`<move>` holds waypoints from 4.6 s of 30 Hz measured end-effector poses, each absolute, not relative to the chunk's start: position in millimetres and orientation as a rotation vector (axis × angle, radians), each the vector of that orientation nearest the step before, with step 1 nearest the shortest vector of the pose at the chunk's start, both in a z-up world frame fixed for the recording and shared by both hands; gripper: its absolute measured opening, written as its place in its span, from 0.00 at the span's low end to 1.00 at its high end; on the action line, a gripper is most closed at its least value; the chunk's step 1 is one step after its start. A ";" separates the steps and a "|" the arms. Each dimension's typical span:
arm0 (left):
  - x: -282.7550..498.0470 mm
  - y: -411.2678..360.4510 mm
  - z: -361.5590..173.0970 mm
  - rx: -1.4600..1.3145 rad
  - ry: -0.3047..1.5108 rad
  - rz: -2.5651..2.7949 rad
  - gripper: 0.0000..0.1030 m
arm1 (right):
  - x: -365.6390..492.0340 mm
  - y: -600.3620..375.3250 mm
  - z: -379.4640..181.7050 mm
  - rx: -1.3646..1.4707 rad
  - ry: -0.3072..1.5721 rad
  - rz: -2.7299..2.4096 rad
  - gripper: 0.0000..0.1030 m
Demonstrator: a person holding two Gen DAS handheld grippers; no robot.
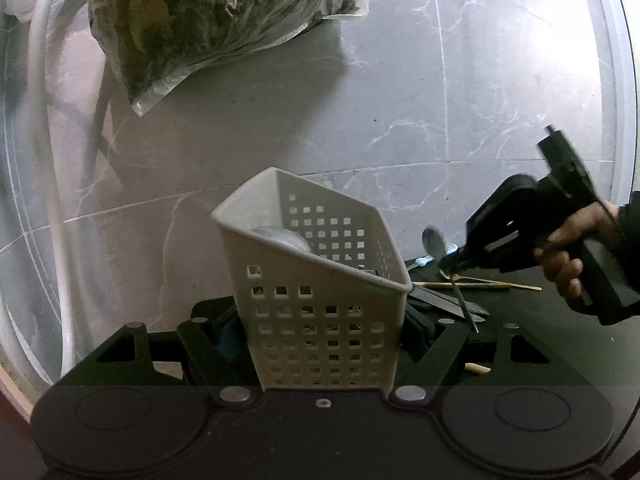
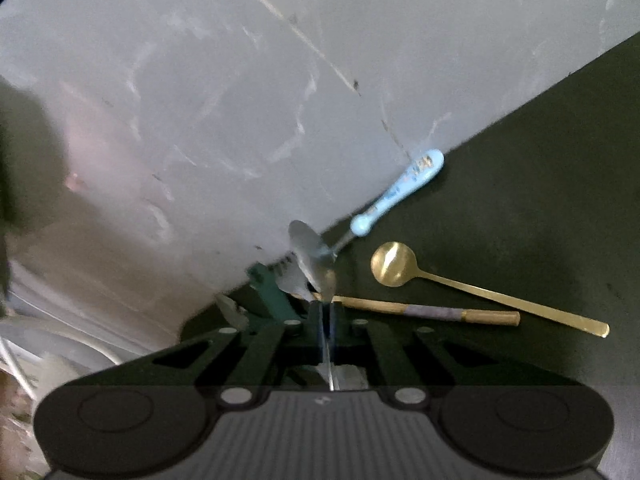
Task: Organize utensils
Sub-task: 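Carry the silver spoon over the basket with the right tool and release it, then grasp the gold spoon from the pile with the right tool, then lift the gold spoon with the right tool and drop it into the basket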
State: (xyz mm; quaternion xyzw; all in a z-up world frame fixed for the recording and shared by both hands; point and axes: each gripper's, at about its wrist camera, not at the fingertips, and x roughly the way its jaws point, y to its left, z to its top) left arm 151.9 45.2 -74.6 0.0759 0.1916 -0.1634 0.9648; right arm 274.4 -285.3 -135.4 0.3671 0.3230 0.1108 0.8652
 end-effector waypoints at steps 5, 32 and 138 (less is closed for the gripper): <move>152.0 48.8 -74.3 0.160 0.386 -0.356 0.75 | 235.0 -281.5 -105.9 0.735 0.489 0.304 0.01; 154.3 61.9 -72.0 0.162 0.383 -0.477 0.75 | 180.0 -129.5 -41.3 0.172 0.178 0.505 0.02; 150.9 52.1 -75.7 0.150 0.380 -0.433 0.75 | 147.9 -161.8 64.5 0.041 -0.148 0.440 0.30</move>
